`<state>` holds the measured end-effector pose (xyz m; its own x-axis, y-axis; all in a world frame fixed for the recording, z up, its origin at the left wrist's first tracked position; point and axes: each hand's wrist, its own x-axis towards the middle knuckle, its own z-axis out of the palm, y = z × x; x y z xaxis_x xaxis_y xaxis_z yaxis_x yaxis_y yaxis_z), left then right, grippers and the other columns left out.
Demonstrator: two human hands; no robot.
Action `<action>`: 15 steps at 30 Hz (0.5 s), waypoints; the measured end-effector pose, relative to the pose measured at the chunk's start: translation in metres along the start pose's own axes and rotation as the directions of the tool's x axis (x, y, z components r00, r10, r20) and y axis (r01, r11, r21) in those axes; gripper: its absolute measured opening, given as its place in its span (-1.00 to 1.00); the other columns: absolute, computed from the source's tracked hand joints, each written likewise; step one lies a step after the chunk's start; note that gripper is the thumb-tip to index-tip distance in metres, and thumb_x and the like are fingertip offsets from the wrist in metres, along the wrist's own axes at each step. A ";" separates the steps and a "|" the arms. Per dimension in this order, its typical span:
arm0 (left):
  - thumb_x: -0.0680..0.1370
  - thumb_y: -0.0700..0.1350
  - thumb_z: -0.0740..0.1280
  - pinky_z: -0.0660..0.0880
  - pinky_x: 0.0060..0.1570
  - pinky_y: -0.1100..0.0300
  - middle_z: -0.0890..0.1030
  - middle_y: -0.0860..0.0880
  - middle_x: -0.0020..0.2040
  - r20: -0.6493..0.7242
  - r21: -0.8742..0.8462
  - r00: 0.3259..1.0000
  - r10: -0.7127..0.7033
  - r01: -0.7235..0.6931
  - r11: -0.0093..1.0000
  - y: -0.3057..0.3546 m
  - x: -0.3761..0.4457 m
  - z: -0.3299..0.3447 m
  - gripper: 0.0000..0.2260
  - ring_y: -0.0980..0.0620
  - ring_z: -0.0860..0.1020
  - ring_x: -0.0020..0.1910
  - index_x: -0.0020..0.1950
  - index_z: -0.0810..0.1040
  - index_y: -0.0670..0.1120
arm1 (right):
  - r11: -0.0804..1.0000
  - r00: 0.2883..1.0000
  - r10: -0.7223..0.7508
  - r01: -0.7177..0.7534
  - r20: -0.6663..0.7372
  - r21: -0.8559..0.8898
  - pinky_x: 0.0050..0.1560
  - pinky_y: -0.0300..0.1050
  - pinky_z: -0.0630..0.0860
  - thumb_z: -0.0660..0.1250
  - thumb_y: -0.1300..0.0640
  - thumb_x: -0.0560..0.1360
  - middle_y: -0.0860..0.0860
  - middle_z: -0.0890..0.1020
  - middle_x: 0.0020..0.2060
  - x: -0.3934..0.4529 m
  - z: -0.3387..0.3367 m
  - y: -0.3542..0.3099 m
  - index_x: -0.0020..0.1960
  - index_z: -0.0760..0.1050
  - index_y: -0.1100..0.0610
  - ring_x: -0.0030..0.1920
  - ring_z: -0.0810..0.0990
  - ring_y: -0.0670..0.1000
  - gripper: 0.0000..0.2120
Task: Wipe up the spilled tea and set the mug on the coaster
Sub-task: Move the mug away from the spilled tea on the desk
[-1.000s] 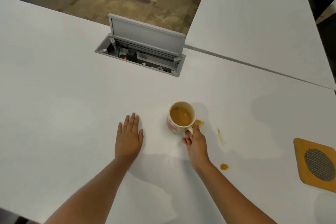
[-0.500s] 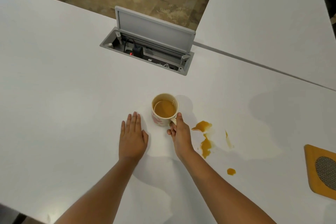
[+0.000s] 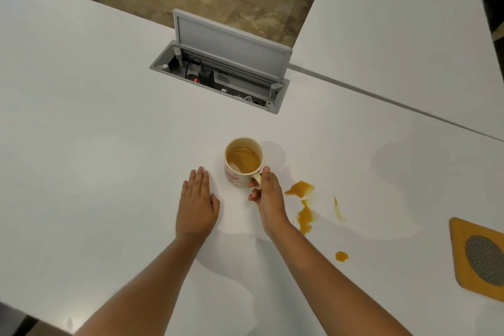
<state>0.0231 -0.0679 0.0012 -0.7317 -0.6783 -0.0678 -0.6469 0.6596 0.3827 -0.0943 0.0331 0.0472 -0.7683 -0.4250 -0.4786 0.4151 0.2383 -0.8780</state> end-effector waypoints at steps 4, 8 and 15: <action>0.56 -0.06 -0.08 -0.13 0.46 0.11 0.08 -0.12 0.53 0.014 -0.014 1.000 -0.005 0.005 1.000 0.001 0.001 -0.001 -0.50 -0.05 0.00 0.51 0.49 0.02 -0.18 | 0.997 0.998 0.066 -0.066 -0.011 -0.032 0.02 -0.05 0.62 0.11 -0.16 0.55 -0.02 0.46 -0.26 0.003 -0.010 -0.006 -0.02 0.37 0.03 -0.41 0.53 -0.12 -0.74; 0.60 -0.11 0.03 -0.12 0.46 0.12 0.07 -0.10 0.53 0.027 -0.096 0.999 -0.034 0.036 0.995 0.004 -0.012 -0.001 -0.52 -0.03 0.02 0.51 0.49 0.01 -0.15 | 0.992 0.988 0.102 -0.110 -0.119 -0.060 -0.07 -0.07 0.63 0.08 -0.18 0.55 -0.03 0.45 -0.22 0.003 -0.034 -0.011 0.07 0.35 0.12 -0.41 0.42 -0.10 -0.63; 0.59 -0.08 0.08 0.02 0.46 0.09 0.09 -0.03 0.53 0.065 -0.294 0.996 -0.061 0.078 0.953 0.023 -0.058 -0.001 -0.51 -0.02 0.10 0.49 0.49 0.02 -0.08 | 0.994 0.966 0.108 -0.102 -0.234 0.039 -0.38 -0.21 0.45 -0.01 -0.17 0.58 0.04 0.46 -0.30 -0.034 -0.090 -0.006 -0.14 0.36 0.12 -0.39 0.45 -0.02 -0.60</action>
<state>0.0511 -0.0135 0.0150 -0.7032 -0.6948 -0.1509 -0.6100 0.4804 0.6302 -0.1146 0.1244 0.0695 -0.8114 -0.1806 -0.5559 0.5100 0.2460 -0.8242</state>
